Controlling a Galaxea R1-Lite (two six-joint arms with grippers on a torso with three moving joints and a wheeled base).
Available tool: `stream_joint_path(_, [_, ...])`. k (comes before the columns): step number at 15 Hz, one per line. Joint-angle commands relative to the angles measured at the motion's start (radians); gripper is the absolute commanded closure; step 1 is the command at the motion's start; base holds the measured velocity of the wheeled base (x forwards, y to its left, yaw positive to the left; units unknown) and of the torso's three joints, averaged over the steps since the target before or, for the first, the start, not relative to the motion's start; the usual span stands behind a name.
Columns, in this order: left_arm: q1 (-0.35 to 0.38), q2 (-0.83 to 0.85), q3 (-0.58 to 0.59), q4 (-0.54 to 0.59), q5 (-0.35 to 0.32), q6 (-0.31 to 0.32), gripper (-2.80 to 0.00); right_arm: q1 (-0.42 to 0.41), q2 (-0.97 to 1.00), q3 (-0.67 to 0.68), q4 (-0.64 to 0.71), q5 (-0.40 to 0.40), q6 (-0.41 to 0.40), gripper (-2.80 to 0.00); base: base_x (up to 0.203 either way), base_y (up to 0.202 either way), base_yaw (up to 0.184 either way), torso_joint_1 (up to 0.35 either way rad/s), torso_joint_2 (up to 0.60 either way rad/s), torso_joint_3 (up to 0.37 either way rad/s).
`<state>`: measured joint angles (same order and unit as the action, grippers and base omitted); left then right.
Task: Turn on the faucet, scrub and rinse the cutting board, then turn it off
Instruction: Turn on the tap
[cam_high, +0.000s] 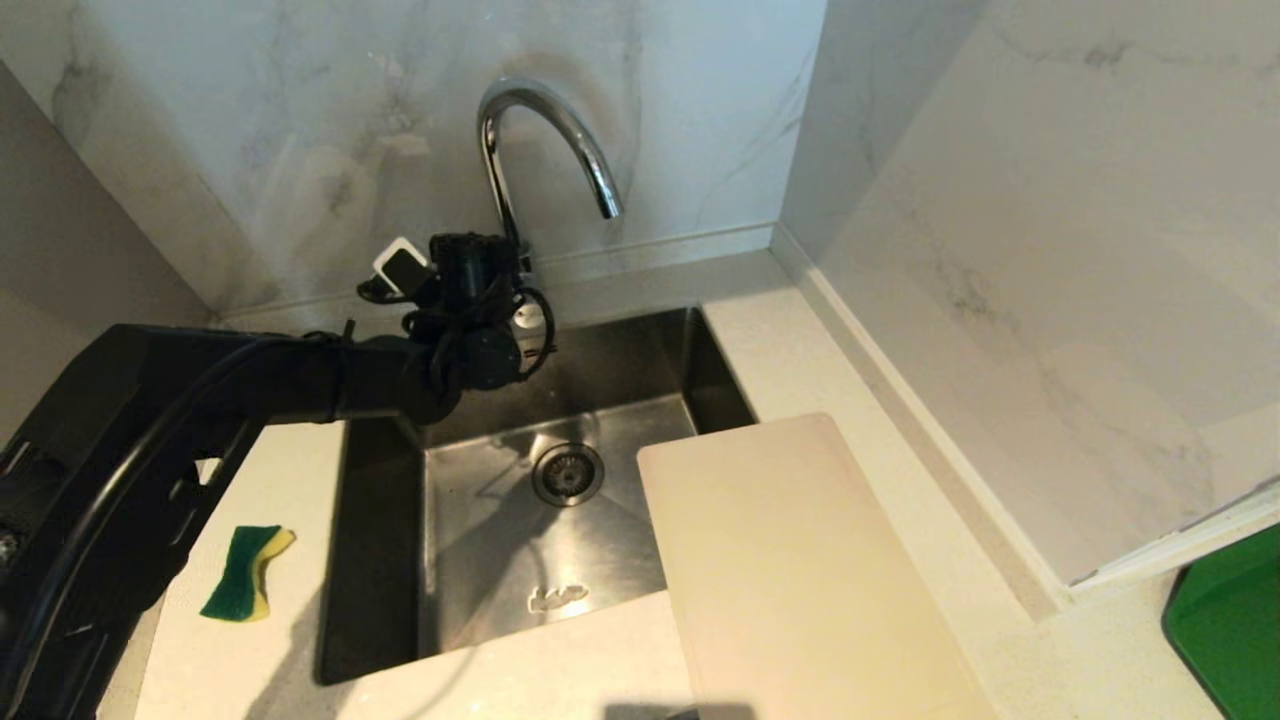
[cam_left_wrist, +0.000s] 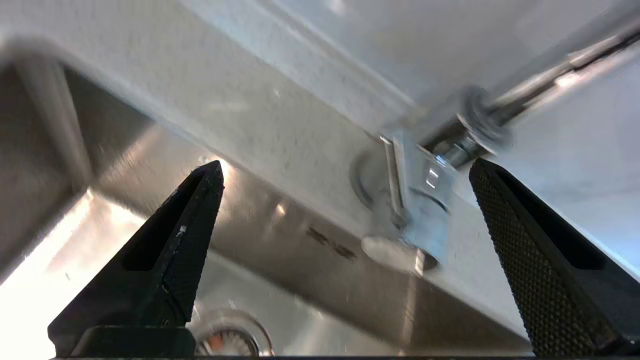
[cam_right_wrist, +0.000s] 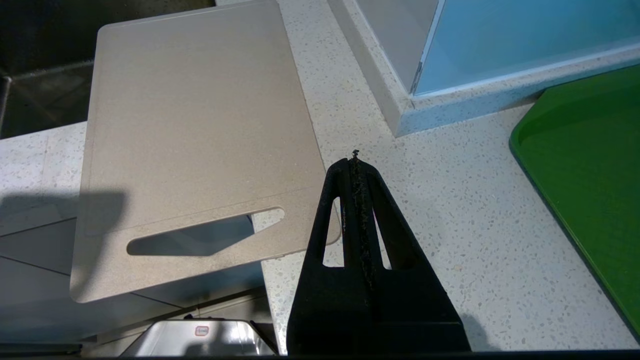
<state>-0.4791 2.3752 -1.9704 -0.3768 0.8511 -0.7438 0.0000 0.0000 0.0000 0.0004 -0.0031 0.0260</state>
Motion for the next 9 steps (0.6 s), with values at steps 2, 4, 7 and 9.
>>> stream_joint_path(2, [0.032,0.063,-0.001,-0.047,0.014,0.039,-2.8,0.0,0.0,0.0,0.001,0.0,0.0,0.0,0.0,0.0,0.0,0.0,0.0,0.0])
stream_joint_path(4, [0.051,0.069,-0.001,-0.048,0.011,0.041,-2.8,0.0,0.0,0.0,0.0,0.0,0.0,0.0,0.0,0.0,0.0,0.0,0.0,0.0])
stream_joint_path(7, [0.062,0.068,-0.002,-0.048,0.003,0.047,-2.8,0.0,0.0,0.0,0.0,0.0,0.0,0.0,0.0,0.0,0.0,0.0,0.0,0.0])
stream_joint_path(9, [0.06,0.065,-0.001,-0.047,0.003,0.049,-2.8,0.0,0.0,0.0,0.0,0.0,0.0,0.0,0.0,0.0,0.0,0.0,0.0,0.0])
